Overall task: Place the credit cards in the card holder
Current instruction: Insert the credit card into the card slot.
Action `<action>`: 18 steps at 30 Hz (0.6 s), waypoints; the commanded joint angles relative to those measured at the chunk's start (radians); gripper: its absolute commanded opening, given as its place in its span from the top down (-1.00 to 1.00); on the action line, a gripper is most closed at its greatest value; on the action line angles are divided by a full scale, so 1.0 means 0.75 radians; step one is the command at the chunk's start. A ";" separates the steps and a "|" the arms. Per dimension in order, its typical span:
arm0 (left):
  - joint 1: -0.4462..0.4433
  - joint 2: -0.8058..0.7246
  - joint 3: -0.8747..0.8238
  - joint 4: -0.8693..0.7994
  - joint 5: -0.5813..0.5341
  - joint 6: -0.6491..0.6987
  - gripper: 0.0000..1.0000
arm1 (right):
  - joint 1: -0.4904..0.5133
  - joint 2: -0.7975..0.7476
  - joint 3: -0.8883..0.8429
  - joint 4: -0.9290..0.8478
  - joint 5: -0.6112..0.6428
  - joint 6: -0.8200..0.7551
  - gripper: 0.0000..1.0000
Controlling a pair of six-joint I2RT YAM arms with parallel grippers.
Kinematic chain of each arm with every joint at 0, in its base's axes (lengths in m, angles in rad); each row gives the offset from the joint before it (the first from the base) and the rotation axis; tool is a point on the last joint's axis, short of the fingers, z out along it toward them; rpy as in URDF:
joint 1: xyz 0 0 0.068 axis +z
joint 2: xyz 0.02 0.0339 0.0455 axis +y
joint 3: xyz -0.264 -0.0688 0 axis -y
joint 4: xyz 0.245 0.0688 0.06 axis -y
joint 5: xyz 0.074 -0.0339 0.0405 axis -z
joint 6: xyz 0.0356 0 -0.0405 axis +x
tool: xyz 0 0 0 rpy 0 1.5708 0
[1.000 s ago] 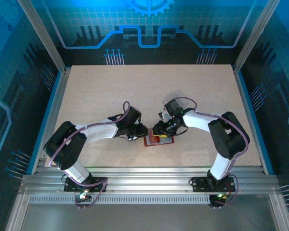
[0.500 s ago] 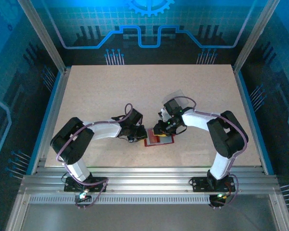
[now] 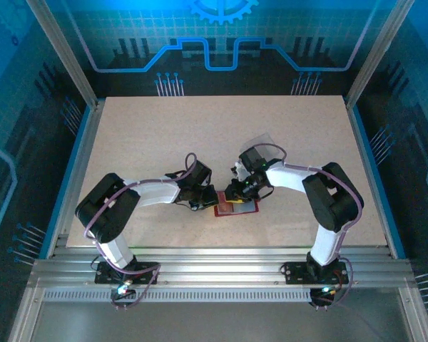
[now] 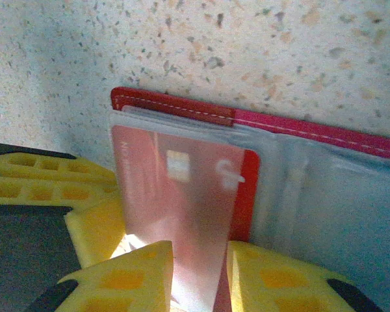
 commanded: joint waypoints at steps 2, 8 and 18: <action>0.009 0.011 -0.021 0.009 0.005 -0.019 0.72 | 0.025 -0.040 0.008 0.011 -0.039 0.020 0.40; 0.009 -0.045 -0.023 -0.002 0.019 -0.023 0.69 | 0.017 -0.085 0.022 -0.048 0.017 -0.008 0.38; 0.030 -0.140 -0.013 -0.016 0.075 -0.024 0.61 | -0.008 -0.150 0.075 -0.197 0.161 -0.100 0.26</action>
